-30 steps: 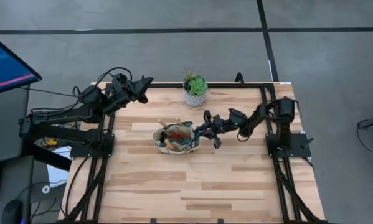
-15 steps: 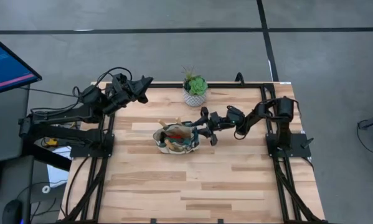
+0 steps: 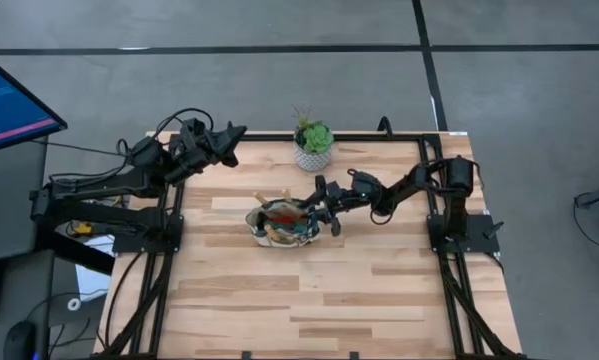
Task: Pick & Place Garden tools in Gardening bag
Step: Put the shear scissors into the gardening bag, then return to Home Position
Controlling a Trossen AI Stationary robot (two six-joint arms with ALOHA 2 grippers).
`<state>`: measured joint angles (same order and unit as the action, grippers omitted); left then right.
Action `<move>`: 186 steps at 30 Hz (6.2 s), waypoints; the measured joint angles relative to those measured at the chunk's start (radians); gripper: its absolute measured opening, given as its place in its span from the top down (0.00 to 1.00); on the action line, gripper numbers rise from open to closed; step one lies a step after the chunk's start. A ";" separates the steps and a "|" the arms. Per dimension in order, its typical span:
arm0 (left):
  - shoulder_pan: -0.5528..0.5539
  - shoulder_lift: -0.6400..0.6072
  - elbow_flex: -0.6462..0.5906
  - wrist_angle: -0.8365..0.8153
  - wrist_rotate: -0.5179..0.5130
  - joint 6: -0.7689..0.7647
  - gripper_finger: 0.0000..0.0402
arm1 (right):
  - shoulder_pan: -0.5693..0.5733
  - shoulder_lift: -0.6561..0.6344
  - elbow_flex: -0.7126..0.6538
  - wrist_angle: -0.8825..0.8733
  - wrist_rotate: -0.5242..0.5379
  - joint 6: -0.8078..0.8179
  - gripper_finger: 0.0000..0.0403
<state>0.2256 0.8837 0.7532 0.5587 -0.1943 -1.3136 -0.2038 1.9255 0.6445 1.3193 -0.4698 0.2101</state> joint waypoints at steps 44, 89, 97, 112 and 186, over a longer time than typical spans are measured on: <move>0.000 0.000 0.000 0.000 0.009 0.001 0.99 | 0.053 -0.007 0.086 -0.104 0.083 -0.194 0.60; 0.074 -0.431 -0.278 -0.308 0.437 0.525 1.00 | -0.292 -1.680 0.003 -1.441 -0.051 0.016 0.37; 0.074 -0.534 -0.380 -0.256 0.472 0.525 1.00 | -0.291 -1.882 -0.309 -1.155 0.005 0.228 0.37; 0.074 -0.675 -0.514 -0.249 0.473 0.524 1.00 | -0.270 -1.922 -0.605 -0.829 0.081 0.449 0.37; 0.319 -0.575 -0.747 0.025 1.034 0.847 0.99 | 0.064 -1.919 -0.638 -1.264 0.206 -0.205 0.37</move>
<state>0.5449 0.3082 0.0063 0.5840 0.8394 -0.4669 -0.1394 0.0063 0.0063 0.0552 -0.2638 0.0055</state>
